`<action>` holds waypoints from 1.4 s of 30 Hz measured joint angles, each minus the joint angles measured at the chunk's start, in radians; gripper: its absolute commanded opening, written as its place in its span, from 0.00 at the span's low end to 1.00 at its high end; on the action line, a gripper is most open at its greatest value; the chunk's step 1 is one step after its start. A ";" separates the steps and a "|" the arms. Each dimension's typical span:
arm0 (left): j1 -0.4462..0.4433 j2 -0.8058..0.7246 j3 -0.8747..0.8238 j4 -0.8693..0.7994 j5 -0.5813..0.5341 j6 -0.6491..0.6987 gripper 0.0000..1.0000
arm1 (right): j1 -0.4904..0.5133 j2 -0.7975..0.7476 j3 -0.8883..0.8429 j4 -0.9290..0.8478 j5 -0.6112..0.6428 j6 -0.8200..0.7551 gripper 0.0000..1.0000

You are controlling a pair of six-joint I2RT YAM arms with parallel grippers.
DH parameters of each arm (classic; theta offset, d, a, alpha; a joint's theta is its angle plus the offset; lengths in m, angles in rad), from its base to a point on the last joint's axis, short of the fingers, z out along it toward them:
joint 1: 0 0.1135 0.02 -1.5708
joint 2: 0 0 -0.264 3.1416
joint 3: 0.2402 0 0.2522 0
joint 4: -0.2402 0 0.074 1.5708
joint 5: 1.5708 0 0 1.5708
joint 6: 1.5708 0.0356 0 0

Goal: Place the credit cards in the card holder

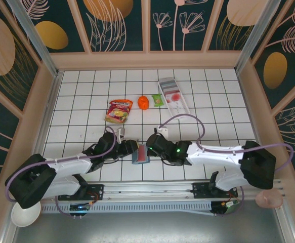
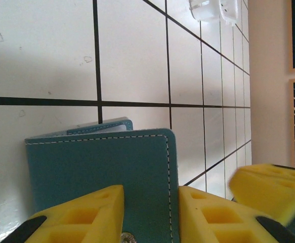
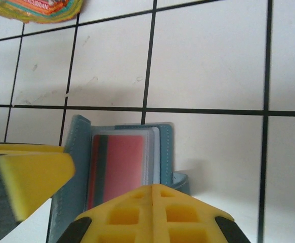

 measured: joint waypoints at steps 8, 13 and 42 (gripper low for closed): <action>-0.048 0.140 0.049 0.049 -0.002 -0.010 0.28 | -0.039 -0.130 -0.084 -0.049 -0.021 -0.044 0.34; -0.056 0.174 0.055 0.069 -0.015 -0.018 0.19 | -0.039 -0.100 -0.085 -0.045 -0.069 -0.090 0.34; -0.061 0.029 0.085 -0.065 -0.149 -0.018 0.47 | -0.056 0.032 -0.063 0.102 -0.165 -0.143 0.39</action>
